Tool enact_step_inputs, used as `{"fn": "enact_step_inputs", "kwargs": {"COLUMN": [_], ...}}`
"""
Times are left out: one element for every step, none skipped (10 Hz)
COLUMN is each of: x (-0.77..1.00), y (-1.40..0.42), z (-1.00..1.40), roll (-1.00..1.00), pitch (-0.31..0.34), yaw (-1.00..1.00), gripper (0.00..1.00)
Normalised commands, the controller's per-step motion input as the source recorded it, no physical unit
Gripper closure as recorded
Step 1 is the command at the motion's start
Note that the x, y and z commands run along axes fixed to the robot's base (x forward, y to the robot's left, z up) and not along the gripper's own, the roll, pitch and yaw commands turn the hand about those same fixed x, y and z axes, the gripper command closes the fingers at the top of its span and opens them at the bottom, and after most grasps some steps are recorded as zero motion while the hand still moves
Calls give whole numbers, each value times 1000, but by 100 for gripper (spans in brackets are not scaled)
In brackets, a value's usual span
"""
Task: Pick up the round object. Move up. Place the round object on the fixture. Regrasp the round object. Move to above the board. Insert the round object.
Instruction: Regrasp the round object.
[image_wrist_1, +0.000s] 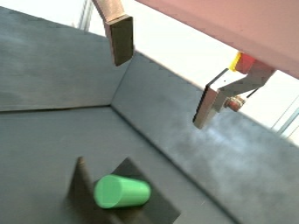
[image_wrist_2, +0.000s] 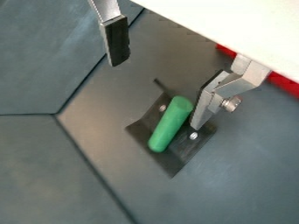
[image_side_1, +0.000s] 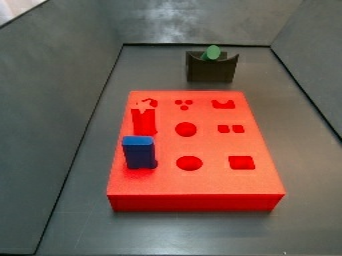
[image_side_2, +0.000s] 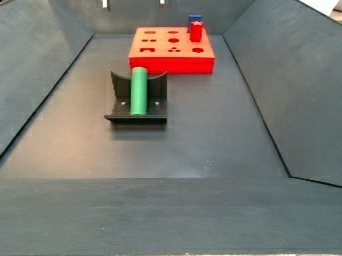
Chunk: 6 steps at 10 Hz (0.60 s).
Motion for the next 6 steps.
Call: {"fn": "enact_step_inputs", "kwargs": {"x": [69,83,87,90,90,78], "y": [-33,-36,-39,-42,-29,-26], "z": [-5,-13,-16,-11,-10,-4], "roll": [1000,971,776,516,343,216], "pitch": [98,143,149,146,135,104], "yaw": [39,66,81,111,132,153], "gripper": [0,0,0,0,0,0]}}
